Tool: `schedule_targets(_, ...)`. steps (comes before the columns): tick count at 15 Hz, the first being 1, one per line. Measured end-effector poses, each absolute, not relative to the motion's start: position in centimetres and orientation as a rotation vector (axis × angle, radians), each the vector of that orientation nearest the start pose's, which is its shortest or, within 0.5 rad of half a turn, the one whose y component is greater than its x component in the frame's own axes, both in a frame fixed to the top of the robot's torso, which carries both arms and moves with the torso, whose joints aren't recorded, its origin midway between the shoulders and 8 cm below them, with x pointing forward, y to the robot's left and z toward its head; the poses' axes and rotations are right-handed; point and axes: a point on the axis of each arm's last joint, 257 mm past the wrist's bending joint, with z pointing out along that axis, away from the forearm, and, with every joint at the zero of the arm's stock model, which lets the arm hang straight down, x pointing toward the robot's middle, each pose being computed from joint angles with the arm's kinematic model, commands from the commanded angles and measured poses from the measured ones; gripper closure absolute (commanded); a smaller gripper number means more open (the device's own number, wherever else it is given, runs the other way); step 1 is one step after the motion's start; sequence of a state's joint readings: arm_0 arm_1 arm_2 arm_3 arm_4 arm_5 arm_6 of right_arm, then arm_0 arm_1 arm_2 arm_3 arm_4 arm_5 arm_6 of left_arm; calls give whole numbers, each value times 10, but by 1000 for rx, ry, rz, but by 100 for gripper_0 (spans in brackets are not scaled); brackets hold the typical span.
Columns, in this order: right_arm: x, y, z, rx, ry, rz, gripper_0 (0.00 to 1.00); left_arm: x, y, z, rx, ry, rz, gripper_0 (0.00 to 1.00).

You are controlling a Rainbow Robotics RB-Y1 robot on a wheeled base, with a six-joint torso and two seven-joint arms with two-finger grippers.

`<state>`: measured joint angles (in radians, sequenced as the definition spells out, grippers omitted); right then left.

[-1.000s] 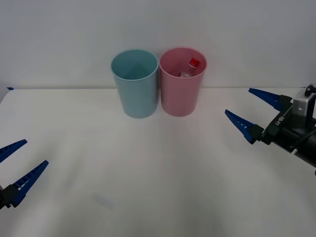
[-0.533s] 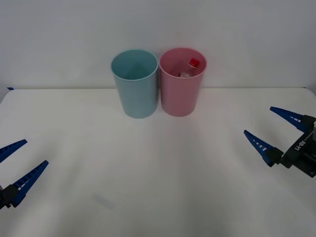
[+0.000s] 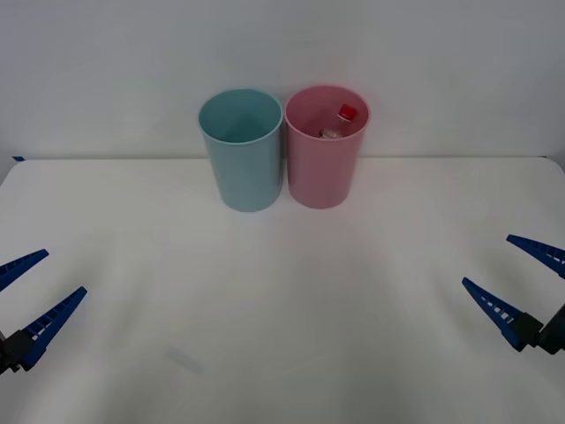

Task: Grasp the object on the table and drop it into the matching bin: aluminum can to the light blue bin, PET bottle to the pink bin.

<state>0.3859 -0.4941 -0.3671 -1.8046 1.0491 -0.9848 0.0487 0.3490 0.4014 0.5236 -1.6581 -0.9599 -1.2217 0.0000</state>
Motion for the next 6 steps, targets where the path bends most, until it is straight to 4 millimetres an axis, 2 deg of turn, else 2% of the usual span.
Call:
schedule_targets(3,353,-303,-180,-615,1529,405,0,342,330,-169,465,1441,-567,0)
schedule_targets(6,351,-303,-180,-622,1529,400,0,342,330,-169,465,1441,-567,0)
